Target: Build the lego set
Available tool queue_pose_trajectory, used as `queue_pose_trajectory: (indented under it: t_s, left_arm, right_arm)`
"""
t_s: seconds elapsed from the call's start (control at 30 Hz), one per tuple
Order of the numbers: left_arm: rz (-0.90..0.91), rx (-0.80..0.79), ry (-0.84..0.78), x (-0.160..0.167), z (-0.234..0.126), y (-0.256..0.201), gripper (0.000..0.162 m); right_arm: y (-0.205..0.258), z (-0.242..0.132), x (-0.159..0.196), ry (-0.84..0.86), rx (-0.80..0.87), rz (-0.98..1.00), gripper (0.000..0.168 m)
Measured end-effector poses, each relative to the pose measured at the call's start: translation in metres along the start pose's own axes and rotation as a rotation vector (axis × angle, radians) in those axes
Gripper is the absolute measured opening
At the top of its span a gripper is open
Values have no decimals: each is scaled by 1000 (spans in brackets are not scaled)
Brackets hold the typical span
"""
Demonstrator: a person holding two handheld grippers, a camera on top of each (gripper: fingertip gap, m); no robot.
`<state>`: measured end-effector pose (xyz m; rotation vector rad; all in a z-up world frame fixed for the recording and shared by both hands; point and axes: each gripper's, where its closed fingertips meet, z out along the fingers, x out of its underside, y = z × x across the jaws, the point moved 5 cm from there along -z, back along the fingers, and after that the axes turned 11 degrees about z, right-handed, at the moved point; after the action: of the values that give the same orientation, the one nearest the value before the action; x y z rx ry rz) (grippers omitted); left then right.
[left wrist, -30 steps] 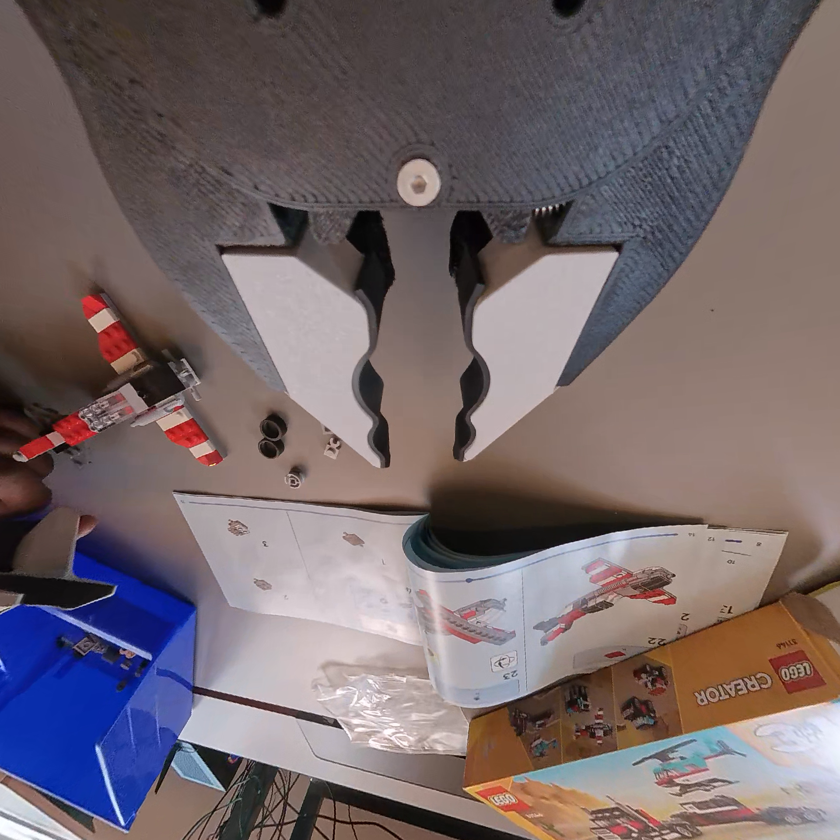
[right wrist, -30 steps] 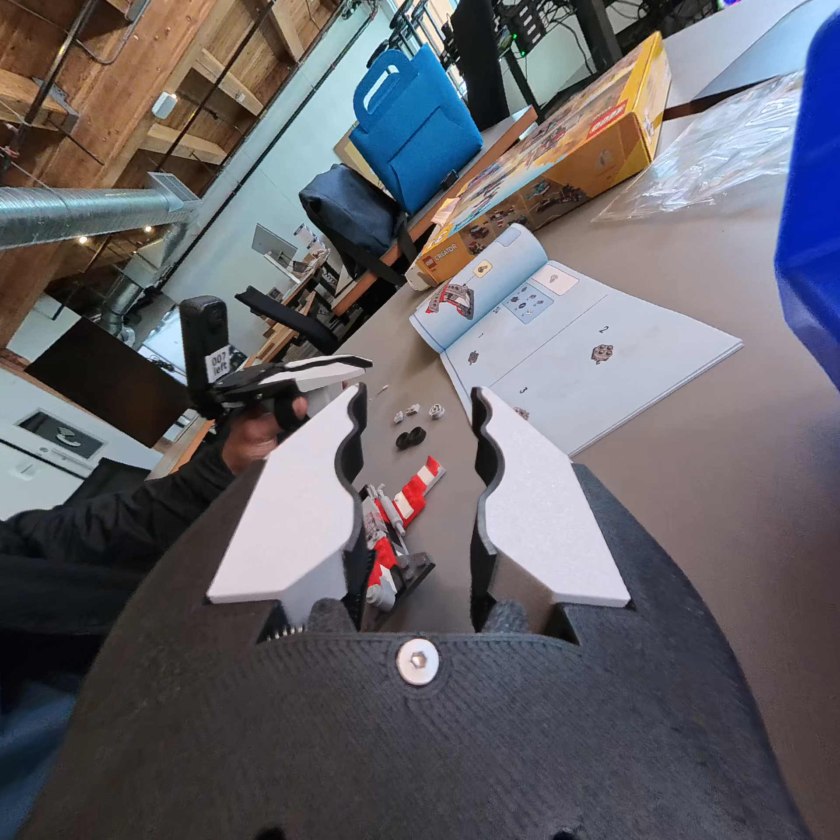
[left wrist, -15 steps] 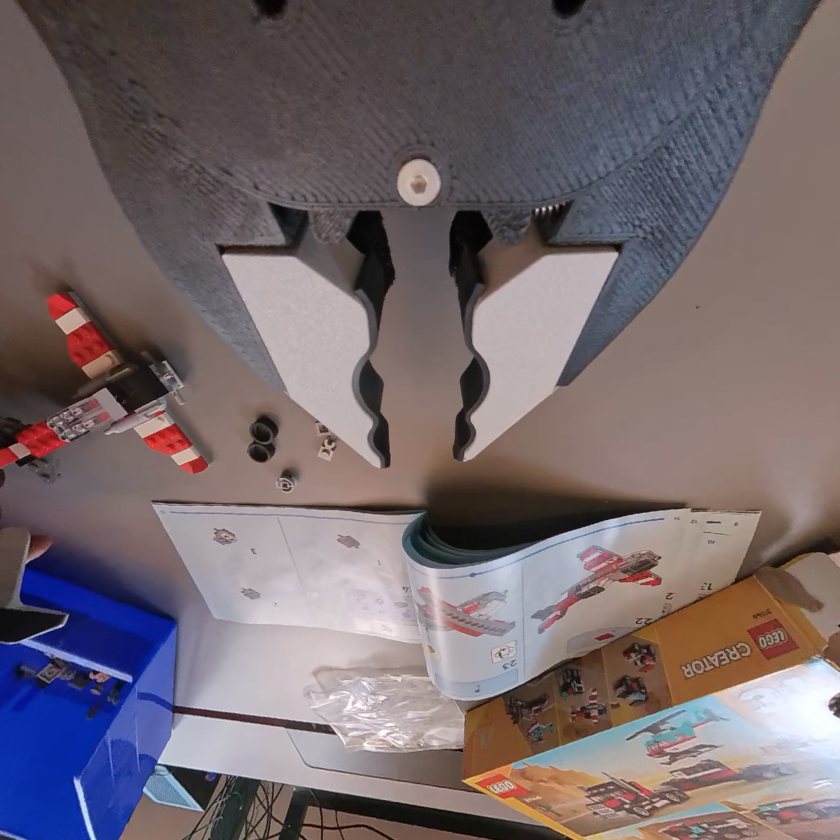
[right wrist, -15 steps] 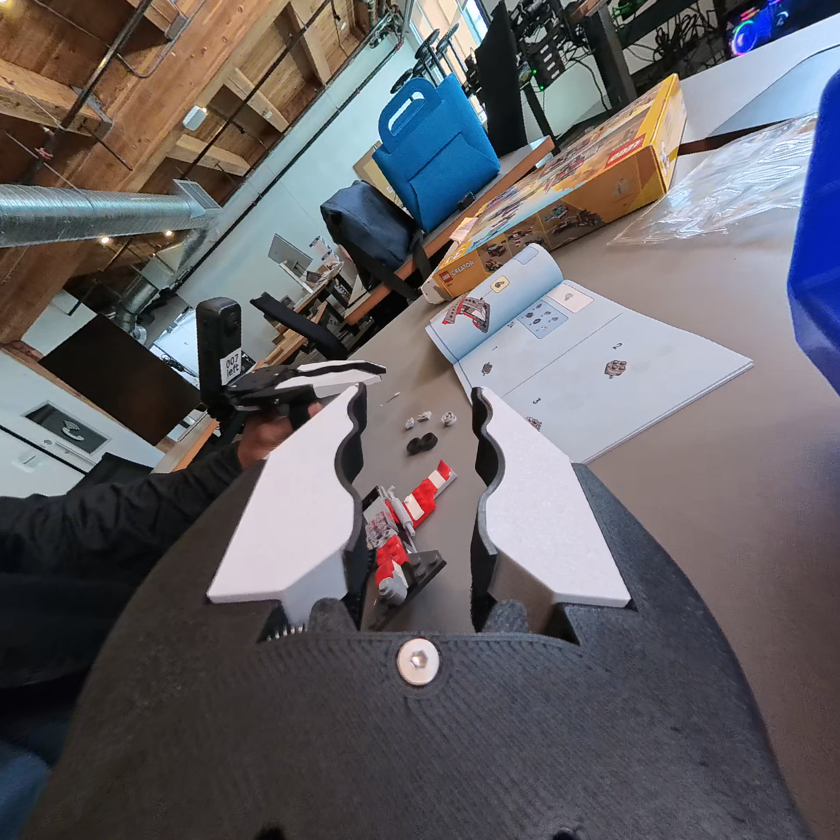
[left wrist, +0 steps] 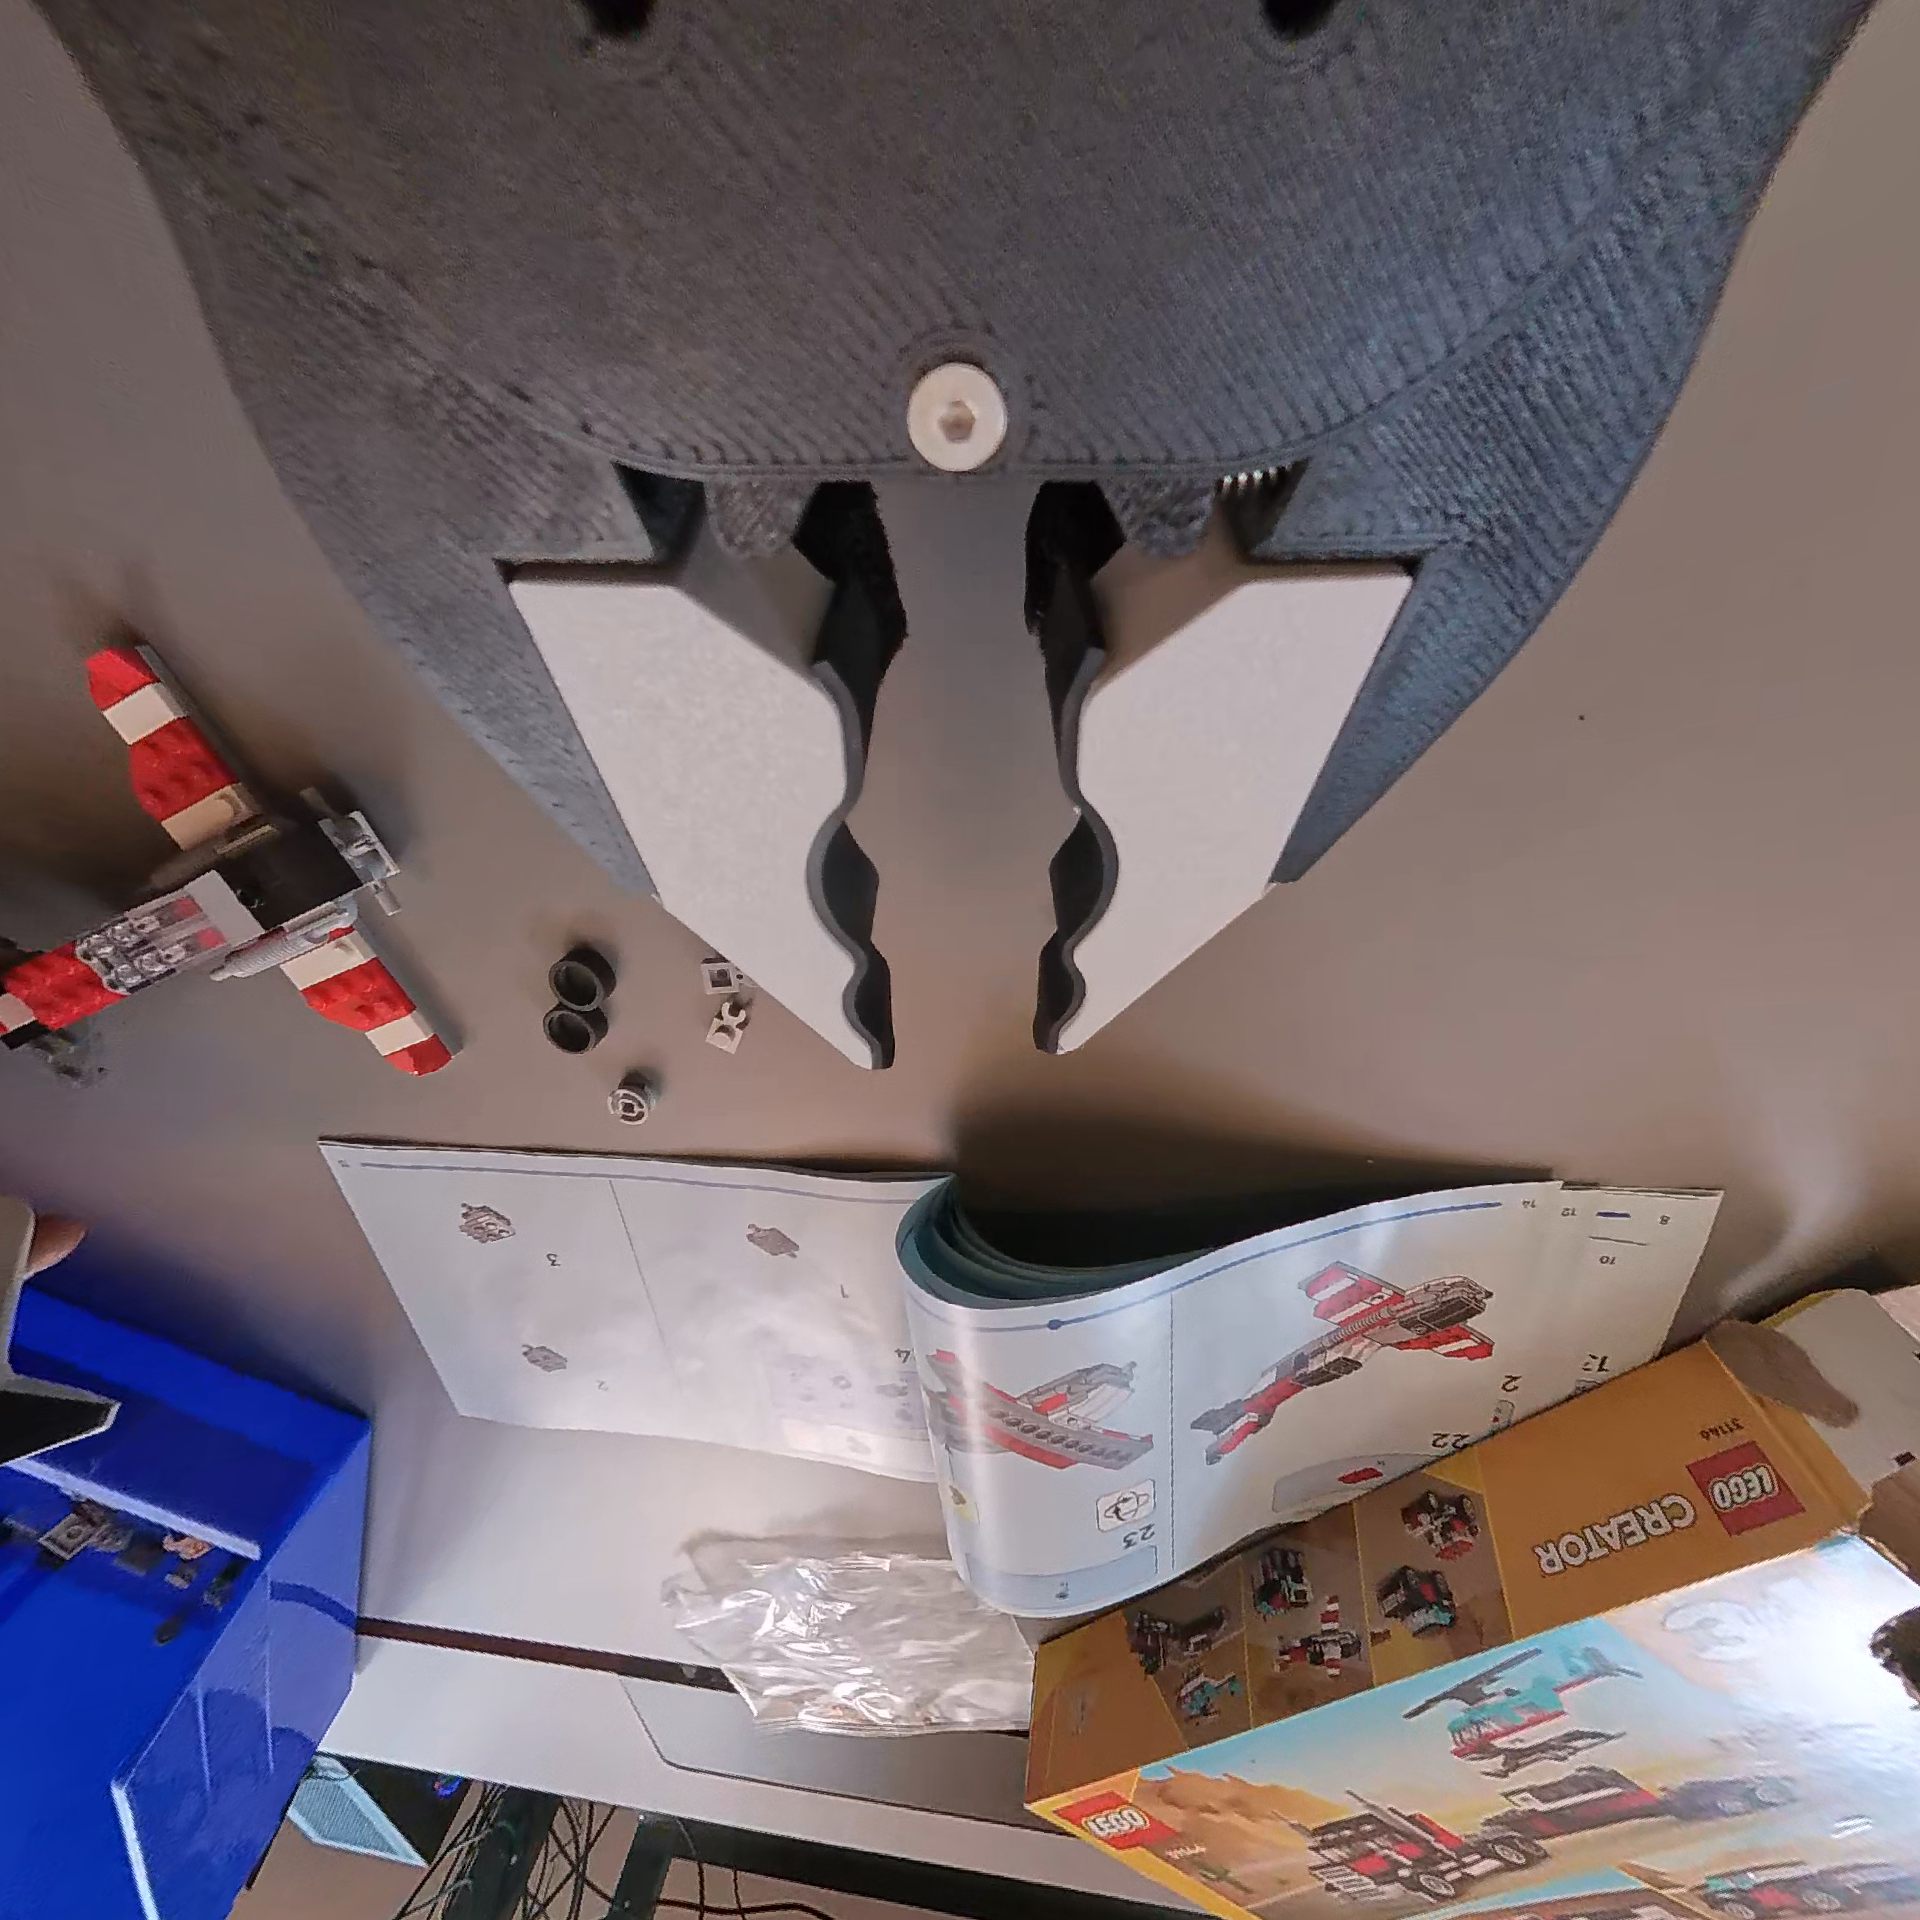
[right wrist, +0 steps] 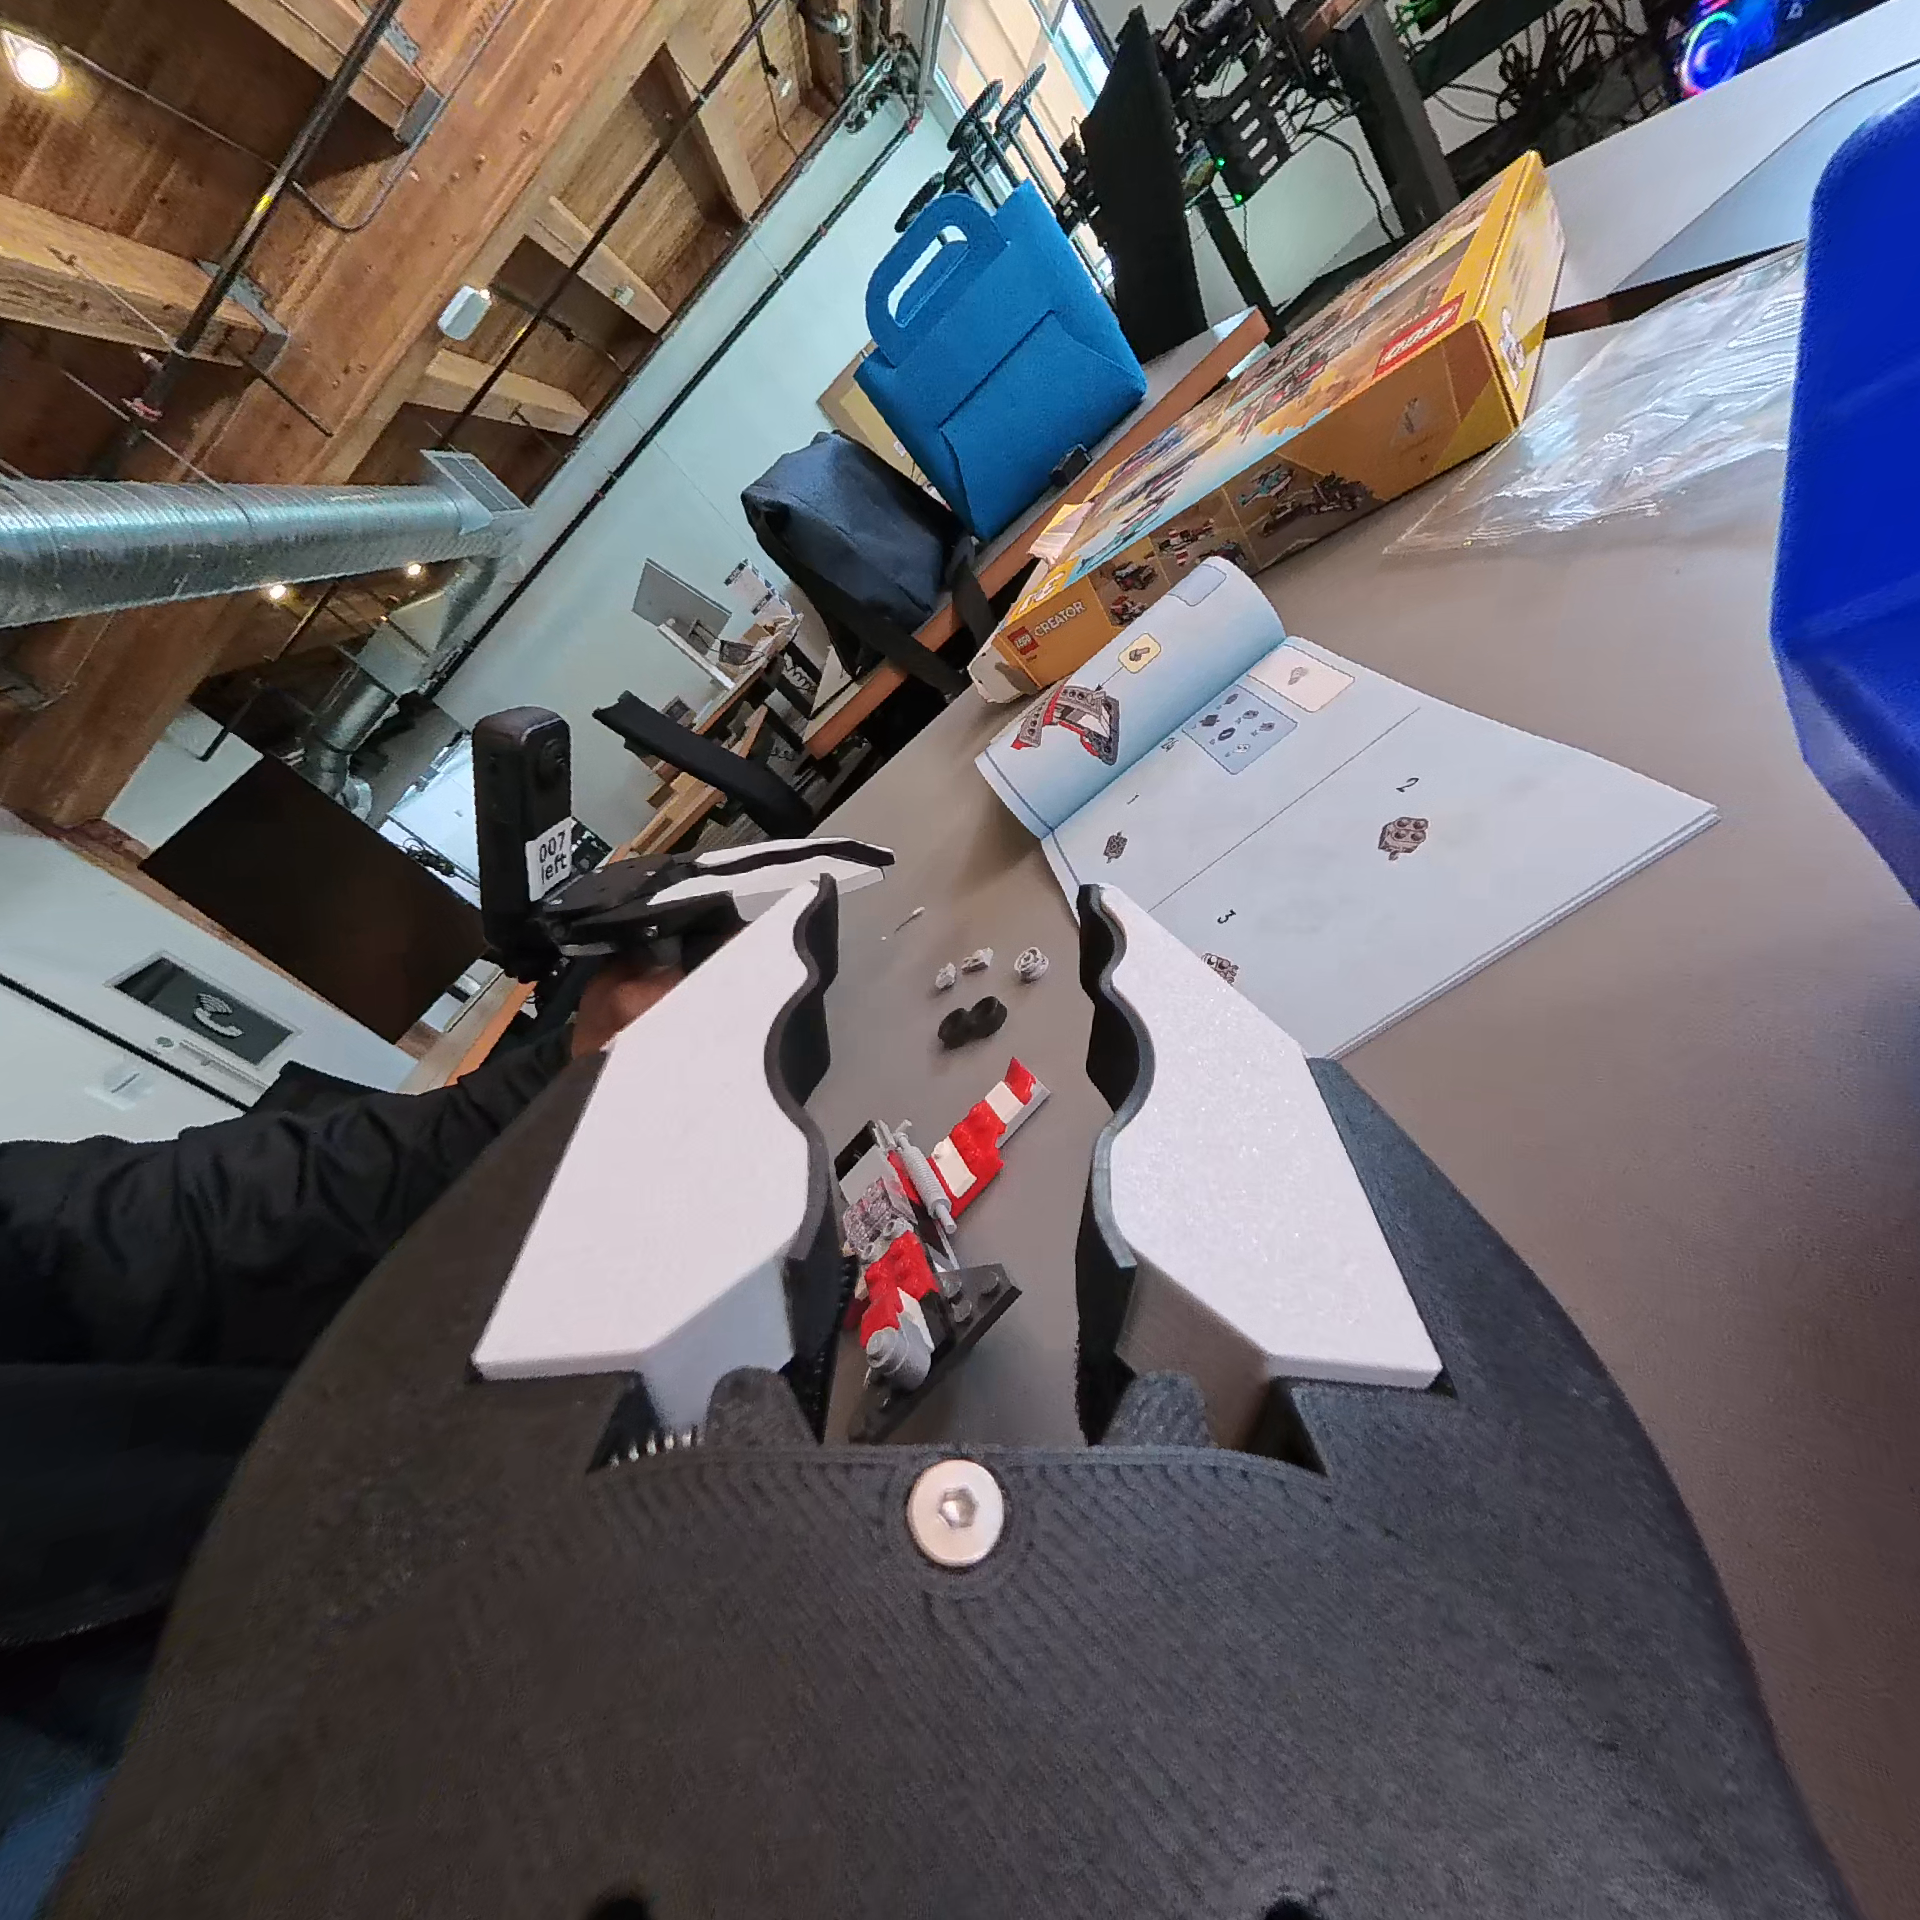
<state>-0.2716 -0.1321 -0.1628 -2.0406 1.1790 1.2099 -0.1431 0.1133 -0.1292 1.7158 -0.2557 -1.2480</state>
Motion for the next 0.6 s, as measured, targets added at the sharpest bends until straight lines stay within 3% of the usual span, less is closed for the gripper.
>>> queue_pose_trajectory:
  t_s: [0.6]
  left_arm:
    - [16,-28,21,1,2,1,29]
  right_arm:
    - [0,3,3,49,-24,32,47]
